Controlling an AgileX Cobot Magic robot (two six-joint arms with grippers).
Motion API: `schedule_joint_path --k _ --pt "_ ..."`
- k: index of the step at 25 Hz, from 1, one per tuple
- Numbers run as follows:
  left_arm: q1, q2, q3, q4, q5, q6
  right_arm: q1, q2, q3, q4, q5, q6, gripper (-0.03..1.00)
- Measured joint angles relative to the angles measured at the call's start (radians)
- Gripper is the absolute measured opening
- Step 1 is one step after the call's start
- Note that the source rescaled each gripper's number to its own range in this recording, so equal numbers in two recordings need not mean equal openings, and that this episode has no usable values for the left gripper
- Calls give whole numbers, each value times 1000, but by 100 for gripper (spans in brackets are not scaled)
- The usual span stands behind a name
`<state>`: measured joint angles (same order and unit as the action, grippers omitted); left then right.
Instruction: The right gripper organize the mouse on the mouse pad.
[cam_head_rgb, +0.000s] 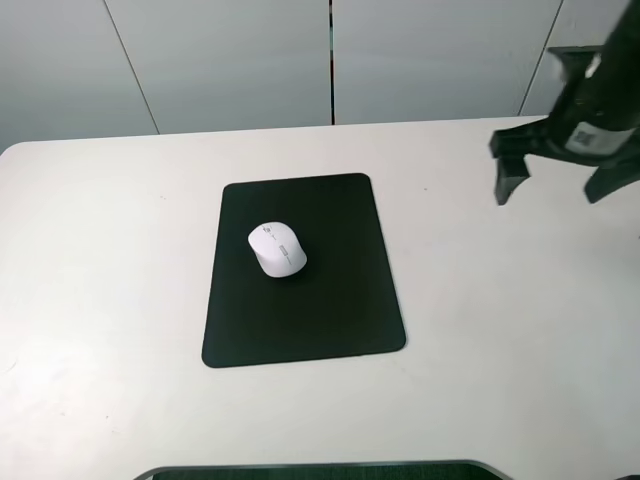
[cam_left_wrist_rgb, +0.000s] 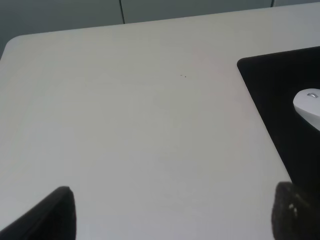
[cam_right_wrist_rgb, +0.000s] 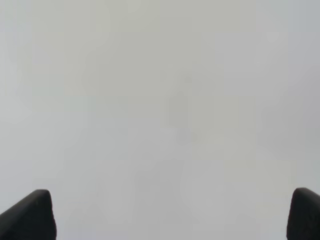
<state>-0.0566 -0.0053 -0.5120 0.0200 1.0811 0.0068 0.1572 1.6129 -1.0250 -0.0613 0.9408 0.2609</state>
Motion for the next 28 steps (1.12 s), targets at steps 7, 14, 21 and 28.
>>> schedule_joint_path --k 7,14,21,28 --pt "0 0 0 0 0 0 -207 -249 129 2 -48 -27 100" --pt "0 0 0 0 0 0 -215 -475 211 -2 -49 -40 100" --pt "0 0 0 0 0 0 -165 -732 294 -15 -10 -85 100" --pt "0 0 0 0 0 0 -147 -1021 336 -22 108 -145 100"
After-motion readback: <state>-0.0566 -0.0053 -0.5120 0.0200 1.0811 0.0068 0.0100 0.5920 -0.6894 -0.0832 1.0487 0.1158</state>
